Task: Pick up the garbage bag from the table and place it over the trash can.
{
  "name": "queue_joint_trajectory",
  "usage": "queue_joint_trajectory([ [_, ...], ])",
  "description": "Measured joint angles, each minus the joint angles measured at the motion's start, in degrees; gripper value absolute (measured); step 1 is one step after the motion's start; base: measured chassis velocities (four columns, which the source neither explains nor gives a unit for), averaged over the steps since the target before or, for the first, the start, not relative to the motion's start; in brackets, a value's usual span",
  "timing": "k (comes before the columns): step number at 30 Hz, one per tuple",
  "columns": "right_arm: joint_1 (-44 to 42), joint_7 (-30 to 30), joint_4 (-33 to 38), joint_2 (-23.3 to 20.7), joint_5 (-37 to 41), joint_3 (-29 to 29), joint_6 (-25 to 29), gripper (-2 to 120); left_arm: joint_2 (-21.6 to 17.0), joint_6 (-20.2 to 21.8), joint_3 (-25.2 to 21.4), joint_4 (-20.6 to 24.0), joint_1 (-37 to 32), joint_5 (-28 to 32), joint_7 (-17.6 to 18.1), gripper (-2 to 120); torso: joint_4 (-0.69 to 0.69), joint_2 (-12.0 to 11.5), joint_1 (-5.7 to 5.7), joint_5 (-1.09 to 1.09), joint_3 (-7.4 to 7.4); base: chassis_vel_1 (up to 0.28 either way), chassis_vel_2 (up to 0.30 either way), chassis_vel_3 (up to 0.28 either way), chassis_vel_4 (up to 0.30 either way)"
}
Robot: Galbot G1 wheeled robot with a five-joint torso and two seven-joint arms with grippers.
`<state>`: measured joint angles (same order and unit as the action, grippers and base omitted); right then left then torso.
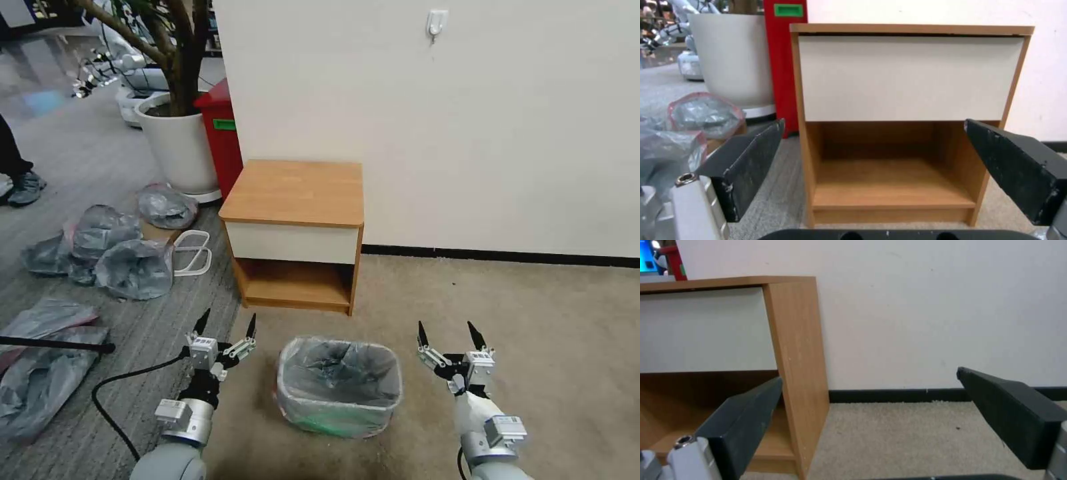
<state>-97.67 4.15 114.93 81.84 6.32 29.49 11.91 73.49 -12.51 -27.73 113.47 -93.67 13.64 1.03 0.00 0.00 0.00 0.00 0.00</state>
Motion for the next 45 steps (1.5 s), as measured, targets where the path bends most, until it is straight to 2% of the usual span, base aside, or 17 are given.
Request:
queue_joint_trajectory([
  [45, 0.02, -0.12, 0.16, -0.05, -0.05, -0.04, -0.13, 100, -0.01, 0.09, 0.05, 0.08, 0.03, 0.16, 0.06, 100, 0.0, 0.0, 0.0, 0.0, 0.0, 0.0, 0.0, 0.0, 0.0],
])
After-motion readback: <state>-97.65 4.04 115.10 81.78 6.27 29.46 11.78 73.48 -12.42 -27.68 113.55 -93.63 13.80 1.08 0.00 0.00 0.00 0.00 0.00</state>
